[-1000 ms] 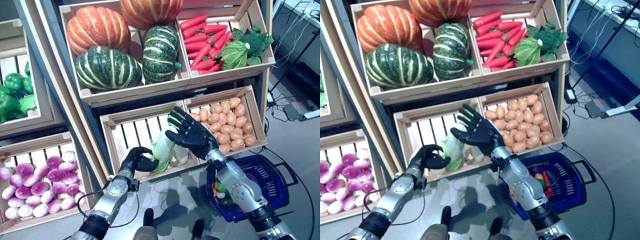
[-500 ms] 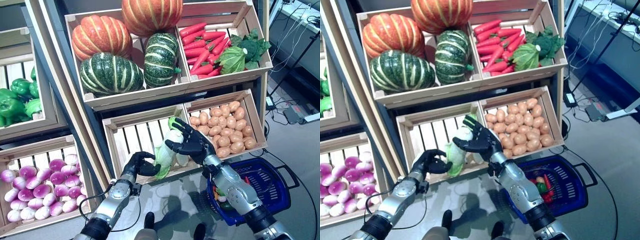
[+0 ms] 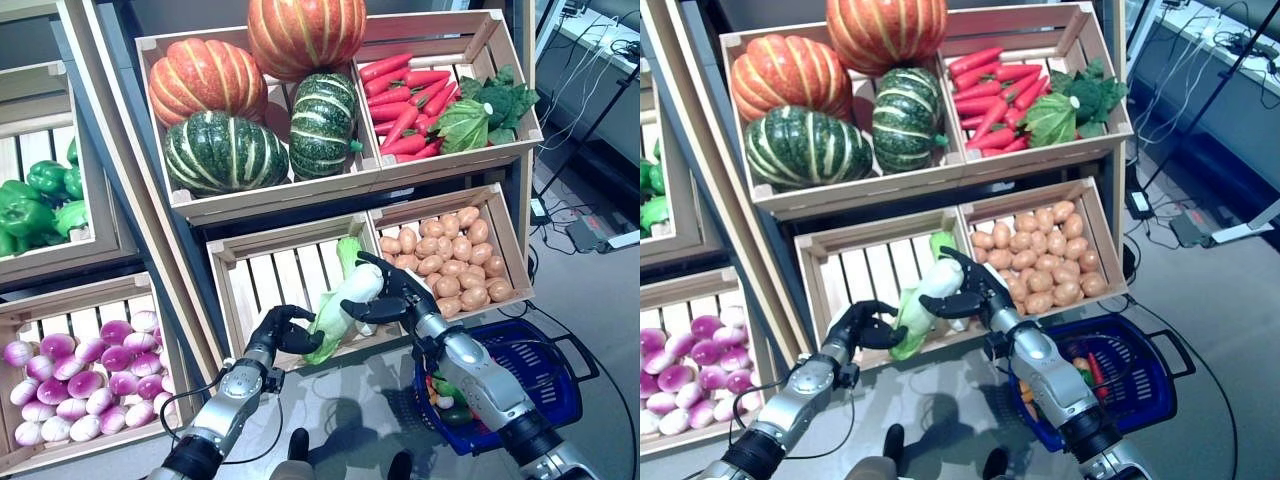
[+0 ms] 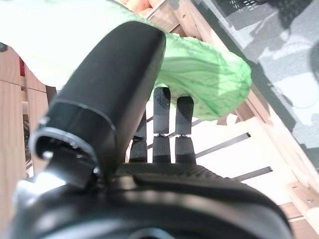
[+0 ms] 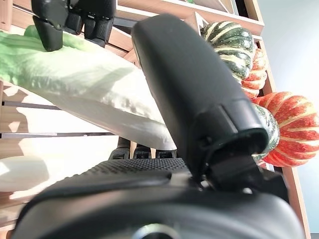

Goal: Put vegetables into the basket

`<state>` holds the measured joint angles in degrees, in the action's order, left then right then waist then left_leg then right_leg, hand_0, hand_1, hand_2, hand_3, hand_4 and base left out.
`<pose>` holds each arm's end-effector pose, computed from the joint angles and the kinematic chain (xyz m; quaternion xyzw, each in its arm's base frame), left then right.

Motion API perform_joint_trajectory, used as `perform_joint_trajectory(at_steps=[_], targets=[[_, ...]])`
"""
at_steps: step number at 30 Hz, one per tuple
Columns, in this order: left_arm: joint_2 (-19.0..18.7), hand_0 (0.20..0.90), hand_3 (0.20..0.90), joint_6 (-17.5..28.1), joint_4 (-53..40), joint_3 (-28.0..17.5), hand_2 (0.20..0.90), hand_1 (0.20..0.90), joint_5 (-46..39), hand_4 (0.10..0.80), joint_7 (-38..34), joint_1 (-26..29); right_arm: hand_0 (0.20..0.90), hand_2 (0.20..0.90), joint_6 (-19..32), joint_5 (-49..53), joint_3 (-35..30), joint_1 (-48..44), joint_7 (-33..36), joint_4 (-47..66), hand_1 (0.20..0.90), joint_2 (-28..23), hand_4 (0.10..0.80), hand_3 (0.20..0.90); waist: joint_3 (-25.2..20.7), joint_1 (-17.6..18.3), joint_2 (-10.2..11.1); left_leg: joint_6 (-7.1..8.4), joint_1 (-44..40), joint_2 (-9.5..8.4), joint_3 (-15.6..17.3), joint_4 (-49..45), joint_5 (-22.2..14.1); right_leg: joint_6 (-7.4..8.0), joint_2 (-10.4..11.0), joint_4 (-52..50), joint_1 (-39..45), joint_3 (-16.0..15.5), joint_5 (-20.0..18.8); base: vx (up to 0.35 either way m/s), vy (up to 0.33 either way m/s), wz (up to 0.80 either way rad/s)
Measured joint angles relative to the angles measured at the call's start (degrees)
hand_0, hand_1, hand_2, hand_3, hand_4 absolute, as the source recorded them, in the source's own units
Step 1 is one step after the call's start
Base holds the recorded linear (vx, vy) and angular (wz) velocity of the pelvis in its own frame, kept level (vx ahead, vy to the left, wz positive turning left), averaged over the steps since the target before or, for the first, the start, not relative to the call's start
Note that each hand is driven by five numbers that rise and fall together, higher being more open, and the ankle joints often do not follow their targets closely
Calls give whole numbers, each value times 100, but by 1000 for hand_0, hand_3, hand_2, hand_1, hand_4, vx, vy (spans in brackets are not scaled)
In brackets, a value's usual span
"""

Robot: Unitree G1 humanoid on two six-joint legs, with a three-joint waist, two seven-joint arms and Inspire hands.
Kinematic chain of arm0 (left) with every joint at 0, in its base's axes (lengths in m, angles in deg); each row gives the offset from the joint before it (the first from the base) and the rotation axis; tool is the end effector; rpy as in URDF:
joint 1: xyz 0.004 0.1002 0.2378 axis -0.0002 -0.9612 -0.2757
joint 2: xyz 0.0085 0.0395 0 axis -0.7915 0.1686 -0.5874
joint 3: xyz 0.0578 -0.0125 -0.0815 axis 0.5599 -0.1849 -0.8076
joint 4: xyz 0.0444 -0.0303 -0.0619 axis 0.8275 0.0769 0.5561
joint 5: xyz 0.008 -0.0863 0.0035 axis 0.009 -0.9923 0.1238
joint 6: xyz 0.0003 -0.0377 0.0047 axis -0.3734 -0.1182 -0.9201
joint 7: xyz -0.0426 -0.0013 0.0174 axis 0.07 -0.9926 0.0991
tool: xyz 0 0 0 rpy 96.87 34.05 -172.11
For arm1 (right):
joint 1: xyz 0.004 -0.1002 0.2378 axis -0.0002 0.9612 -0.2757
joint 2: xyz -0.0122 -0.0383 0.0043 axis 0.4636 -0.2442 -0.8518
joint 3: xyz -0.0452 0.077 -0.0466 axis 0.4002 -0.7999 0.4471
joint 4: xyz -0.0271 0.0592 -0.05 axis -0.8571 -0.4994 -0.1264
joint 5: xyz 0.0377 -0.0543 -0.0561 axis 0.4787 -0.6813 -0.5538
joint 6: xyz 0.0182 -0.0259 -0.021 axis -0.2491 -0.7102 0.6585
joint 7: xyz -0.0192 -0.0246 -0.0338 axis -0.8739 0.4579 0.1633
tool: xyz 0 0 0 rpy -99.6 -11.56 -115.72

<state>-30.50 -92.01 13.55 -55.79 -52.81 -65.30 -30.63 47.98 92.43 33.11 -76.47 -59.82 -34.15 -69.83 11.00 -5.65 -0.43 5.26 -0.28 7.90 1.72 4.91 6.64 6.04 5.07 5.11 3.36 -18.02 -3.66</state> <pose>0.1976 0.1836 0.0066 0.0920 0.1937 -0.0372 0.9760 0.2231 -0.1458 0.0608 0.0294 0.0770 0.2036 0.9756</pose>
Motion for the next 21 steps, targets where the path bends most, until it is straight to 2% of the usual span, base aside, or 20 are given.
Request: perform_joint_trajectory(at_steps=[1, 20, 21], targets=[[0, 300, 300, -8, 0, 0, 300, 300, 0, 400, 5, 0, 300, 300, 0, 7, 0, 0, 0, 0, 300, 13, 400, 300, 0, 1, 0, 0, 0, 0, -2, 0, 0, 0, 0, 0, 2, 0, 0, 0, 0, 0], [-7, 300, 300, -122, -165, 0, 300, 300, -4, 400, 107, -83, 300, 300, 41, 58, -141, 16, 144, -389, 300, 107, 400, 300, -26, -8, -26, -9, -10, -12, -51, 15, 15, 13, 23, 1, 32, 7, 10, 0, 3, 1], [-2, 387, 387, -122, -187, 5, 387, 387, -4, 458, 112, -87, 300, 300, 55, 59, -142, 16, 161, -389, 300, 110, 400, 300, -27, -8, -27, -9, -10, -11, -51, 15, 15, 13, 23, 1, 32, 7, 10, 0, 0, 0]])
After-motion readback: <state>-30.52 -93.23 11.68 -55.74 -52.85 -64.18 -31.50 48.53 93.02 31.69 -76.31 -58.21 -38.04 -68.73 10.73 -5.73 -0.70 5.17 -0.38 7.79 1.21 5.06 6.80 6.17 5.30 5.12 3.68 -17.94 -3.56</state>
